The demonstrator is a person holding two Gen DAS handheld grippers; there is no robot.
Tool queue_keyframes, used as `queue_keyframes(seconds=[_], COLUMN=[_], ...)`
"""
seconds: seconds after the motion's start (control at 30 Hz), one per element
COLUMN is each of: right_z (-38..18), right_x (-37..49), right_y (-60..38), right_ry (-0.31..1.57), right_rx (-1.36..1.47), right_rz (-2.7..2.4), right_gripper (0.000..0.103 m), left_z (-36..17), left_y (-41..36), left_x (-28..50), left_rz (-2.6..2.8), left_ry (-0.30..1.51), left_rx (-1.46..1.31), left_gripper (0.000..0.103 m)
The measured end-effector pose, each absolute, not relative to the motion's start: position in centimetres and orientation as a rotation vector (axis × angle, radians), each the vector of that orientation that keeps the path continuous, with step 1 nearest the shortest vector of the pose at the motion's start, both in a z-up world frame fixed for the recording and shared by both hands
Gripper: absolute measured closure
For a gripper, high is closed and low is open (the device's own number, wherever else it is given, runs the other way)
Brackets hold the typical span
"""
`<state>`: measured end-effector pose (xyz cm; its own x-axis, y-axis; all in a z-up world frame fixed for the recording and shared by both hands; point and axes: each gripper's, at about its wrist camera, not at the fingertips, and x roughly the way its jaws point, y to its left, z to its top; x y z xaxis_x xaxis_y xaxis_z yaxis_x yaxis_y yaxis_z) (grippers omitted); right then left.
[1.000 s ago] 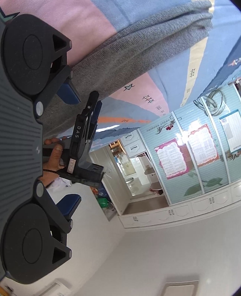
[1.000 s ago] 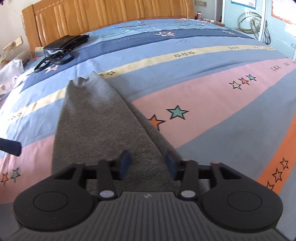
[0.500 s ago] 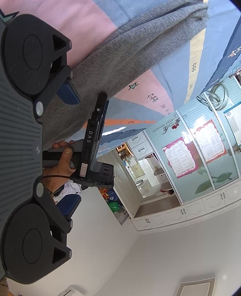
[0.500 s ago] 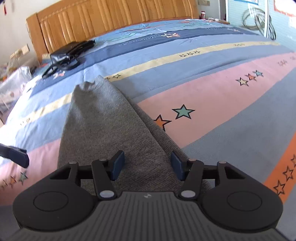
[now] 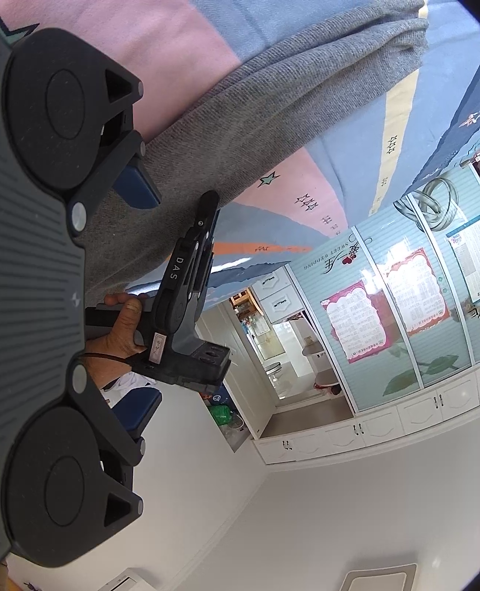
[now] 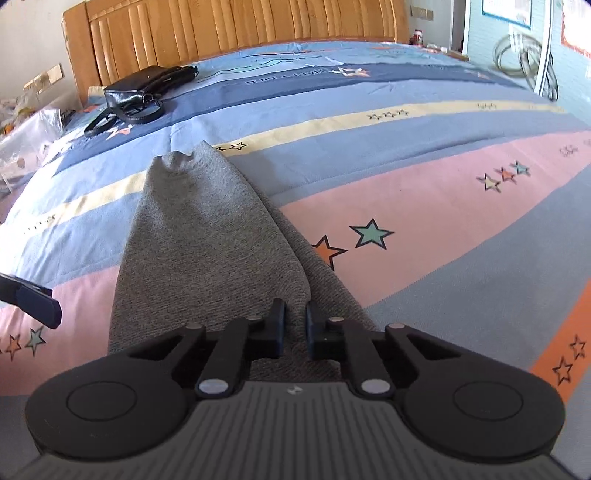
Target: Fold clothes
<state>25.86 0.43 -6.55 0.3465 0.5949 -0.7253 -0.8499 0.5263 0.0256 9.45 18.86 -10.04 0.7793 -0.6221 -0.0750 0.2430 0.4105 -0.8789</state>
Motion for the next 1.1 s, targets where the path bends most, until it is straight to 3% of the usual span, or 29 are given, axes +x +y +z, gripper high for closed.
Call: queue_keyframes(seconds=[0.23,0.47,0.57,0.6,0.67,0.7,0.73,0.97,1.1], right_z=[-6.9,-9.1,-8.4,-8.0,-7.2,-6.9,-6.5,-6.9,-9.4], right_x=[21.1,22.0,23.2,23.9,25.4,25.9,25.9,20.8,19.2], right_y=[4.4,5.7,4.7,3.9,1.9,0.8,-0.4,-7.6,-4.6], right_ry=[0.528,0.488,0.543,0.569,0.622,0.647,0.651,0.622,0.707], right_rx=[-0.824,-0.883,-0.734,-0.660,-0.494,-0.405,-0.296,0.596,0.708], right_rz=[0.814,0.696,0.692,0.696,0.695,0.684,0.664,0.689,0.836], right_gripper=[0.095,0.096,0.093,0.086,0.063,0.043,0.037,0.033,0.032], left_z=[-10.2,-10.5,-10.5,-10.6,-10.5,-10.5,-10.5,-8.9,-7.0], left_y=[19.0,19.3,19.5,19.5,19.8,19.9,20.1,21.9,25.2], left_x=[9.5,9.5,9.5,9.5,9.4,9.3,9.3,9.0,7.8], left_rz=[-0.564,-0.560,-0.555,-0.553,-0.544,-0.538,-0.526,-0.385,-0.316], left_ry=[0.421,0.413,0.414,0.412,0.406,0.402,0.400,0.408,0.325], left_rx=[-1.027,-1.048,-1.058,-1.062,-1.072,-1.078,-1.081,-0.997,-0.986], left_gripper=[0.001,0.001,0.001,0.001,0.001,0.001,0.001,0.001,0.001])
